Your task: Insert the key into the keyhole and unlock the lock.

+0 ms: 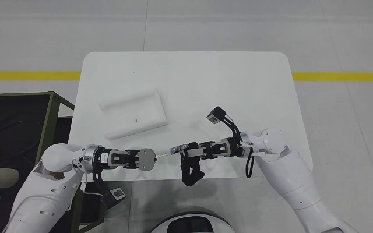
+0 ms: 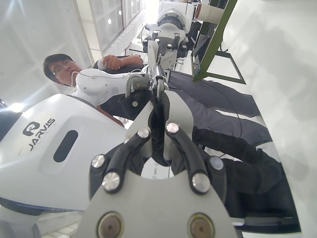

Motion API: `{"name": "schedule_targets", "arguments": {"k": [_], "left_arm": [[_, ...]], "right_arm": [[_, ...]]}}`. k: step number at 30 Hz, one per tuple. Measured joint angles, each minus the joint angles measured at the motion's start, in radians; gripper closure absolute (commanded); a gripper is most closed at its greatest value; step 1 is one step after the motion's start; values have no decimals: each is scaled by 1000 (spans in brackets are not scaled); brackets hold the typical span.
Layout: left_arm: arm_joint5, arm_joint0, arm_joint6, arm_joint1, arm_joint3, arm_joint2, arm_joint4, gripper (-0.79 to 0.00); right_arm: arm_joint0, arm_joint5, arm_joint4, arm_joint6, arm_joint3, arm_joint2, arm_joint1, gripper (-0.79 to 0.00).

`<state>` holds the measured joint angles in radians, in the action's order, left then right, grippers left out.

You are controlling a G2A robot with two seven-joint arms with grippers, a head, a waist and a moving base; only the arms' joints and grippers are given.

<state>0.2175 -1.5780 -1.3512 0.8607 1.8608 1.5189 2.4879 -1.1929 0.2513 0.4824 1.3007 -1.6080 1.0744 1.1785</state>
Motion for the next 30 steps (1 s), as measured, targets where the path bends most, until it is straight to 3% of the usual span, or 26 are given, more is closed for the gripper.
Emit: {"name": "schedule_targets", "arguments": {"k": [30], "left_arm": [[-6,10,38,-6,7,-26,25,0]], "right_arm": [[11,13,-3,-18,3,-32,-8,0]]}}
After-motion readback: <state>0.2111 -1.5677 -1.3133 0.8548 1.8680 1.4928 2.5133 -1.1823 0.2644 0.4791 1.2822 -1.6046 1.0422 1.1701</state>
